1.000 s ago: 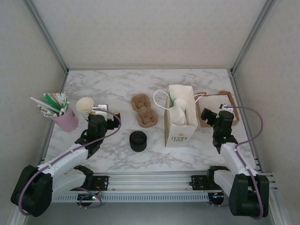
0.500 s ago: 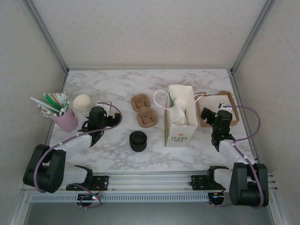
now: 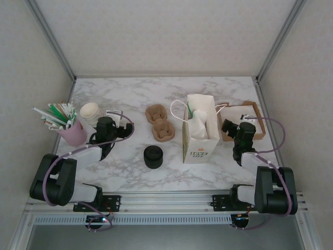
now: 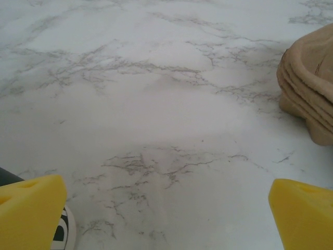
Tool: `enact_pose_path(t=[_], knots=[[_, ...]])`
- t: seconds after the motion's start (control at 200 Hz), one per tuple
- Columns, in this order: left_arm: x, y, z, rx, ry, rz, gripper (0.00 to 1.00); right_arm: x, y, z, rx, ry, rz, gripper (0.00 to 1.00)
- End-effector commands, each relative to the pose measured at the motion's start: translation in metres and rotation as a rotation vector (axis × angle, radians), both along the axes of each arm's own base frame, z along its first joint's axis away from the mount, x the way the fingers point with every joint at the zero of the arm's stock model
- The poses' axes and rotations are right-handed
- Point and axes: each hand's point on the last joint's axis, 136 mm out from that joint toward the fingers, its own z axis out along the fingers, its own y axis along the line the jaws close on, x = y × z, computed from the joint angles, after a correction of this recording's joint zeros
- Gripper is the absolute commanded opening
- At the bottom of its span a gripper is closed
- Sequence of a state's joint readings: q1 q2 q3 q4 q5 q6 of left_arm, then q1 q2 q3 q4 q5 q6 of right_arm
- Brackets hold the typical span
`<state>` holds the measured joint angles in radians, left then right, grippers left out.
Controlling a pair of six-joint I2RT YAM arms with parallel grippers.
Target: Pack the takeout coffee
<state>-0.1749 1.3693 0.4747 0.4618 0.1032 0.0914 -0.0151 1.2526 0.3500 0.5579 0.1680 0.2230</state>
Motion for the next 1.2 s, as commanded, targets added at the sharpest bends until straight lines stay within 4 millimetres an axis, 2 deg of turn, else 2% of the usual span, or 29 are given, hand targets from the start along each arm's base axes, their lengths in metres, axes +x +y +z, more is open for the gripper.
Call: enact_pose_path(t=[0.0,0.26,0.461,0.581,0.671,0.731,0.796,0.906,1.026,1.197], knots=[[0.016,-0.007,0.017,-0.003,-0.051,-0.042,0.99,0.004,-0.005,0.004,-0.035,-0.048,-0.024,0.99],[0.026,-0.017,0.027,-0.015,-0.053,-0.091,1.0,0.011,-0.001,0.003,-0.084,-0.079,0.002,0.99],[0.037,-0.022,0.035,-0.023,-0.075,-0.11,0.99,0.019,0.012,-0.004,-0.12,-0.069,0.052,0.99],[0.044,-0.024,0.034,-0.015,-0.075,-0.118,1.0,0.024,0.026,-0.008,-0.152,-0.066,0.113,0.99],[0.046,-0.025,0.034,-0.013,-0.076,-0.126,1.0,0.027,0.026,-0.011,-0.16,-0.054,0.108,0.99],[0.048,-0.026,0.035,-0.012,-0.079,-0.132,1.0,0.031,0.025,-0.019,-0.157,-0.022,0.101,0.99],[0.049,-0.028,0.034,-0.011,-0.077,-0.141,1.0,0.033,0.033,-0.023,-0.167,-0.017,0.148,0.99],[0.05,-0.029,0.034,-0.009,-0.078,-0.148,0.99,0.033,0.035,-0.023,-0.165,-0.019,0.159,0.99],[0.051,-0.03,0.033,-0.004,-0.079,-0.157,1.0,0.035,0.047,-0.025,-0.163,-0.011,0.24,0.99],[0.053,-0.03,0.027,0.01,-0.067,-0.159,0.99,0.035,0.047,-0.025,-0.16,-0.008,0.241,0.99]])
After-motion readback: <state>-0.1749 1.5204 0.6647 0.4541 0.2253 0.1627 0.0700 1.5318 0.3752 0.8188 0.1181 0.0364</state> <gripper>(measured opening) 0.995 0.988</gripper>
